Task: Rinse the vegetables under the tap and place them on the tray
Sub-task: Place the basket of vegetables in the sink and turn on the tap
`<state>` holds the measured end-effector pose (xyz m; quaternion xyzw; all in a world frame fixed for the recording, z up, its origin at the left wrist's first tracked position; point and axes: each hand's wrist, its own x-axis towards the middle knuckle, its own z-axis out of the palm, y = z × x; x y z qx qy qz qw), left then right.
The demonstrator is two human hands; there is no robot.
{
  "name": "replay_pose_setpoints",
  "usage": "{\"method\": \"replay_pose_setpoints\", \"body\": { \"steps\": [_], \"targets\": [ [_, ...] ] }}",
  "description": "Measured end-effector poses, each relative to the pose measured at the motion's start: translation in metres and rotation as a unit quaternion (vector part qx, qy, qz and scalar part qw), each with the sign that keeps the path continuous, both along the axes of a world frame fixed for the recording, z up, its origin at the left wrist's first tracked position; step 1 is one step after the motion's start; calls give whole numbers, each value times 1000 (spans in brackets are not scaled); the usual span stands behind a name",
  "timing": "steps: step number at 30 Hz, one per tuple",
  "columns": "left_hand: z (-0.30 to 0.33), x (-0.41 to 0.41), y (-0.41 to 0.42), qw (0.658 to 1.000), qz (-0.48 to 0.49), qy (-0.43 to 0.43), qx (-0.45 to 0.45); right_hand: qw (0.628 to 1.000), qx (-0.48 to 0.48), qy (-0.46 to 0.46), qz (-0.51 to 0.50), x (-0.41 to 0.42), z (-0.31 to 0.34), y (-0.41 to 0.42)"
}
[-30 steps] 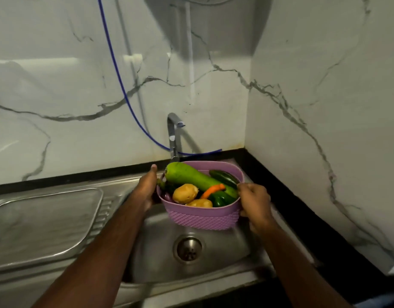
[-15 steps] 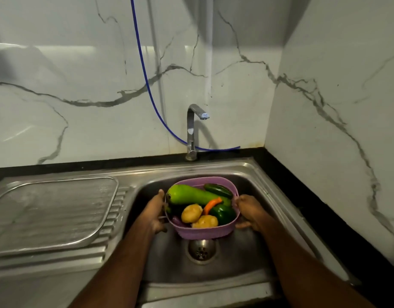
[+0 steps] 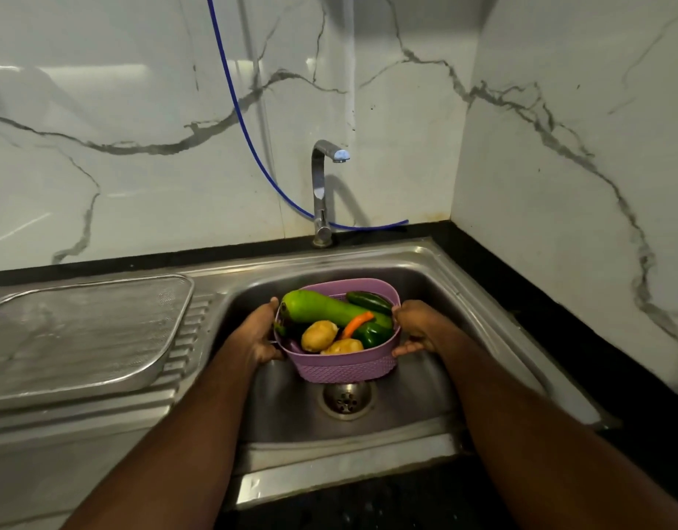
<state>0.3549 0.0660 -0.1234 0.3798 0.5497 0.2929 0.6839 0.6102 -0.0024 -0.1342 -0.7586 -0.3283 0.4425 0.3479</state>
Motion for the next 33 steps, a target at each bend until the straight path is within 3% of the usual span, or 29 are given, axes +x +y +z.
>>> {"method": "replay_pose_setpoints", "body": {
  "steps": [9,14,17,19,22,26,29,33],
  "targets": [
    [-4,-1,10,999,4,39,-17,997,-48,-39,49,-6,1,-2],
    [-5,-2,9,998,-11,62,17,997,-25,-54,55,-9,6,-8],
    [-9,-7,12,994,23,94,51,992,-25,-109,53,-12,7,-7],
    [-12,-7,18,978,52,170,113,978,-20,-202,52,-14,13,-7],
    [8,-2,8,907,150,291,263,943,22,-330,36,-16,28,-9],
    [39,15,10,875,141,233,401,938,72,-338,13,-25,48,-7],
    [65,28,31,884,112,180,417,941,108,-319,22,-36,56,1],
    [81,41,64,884,63,174,430,940,127,-314,43,-44,50,11]
  ]
}}
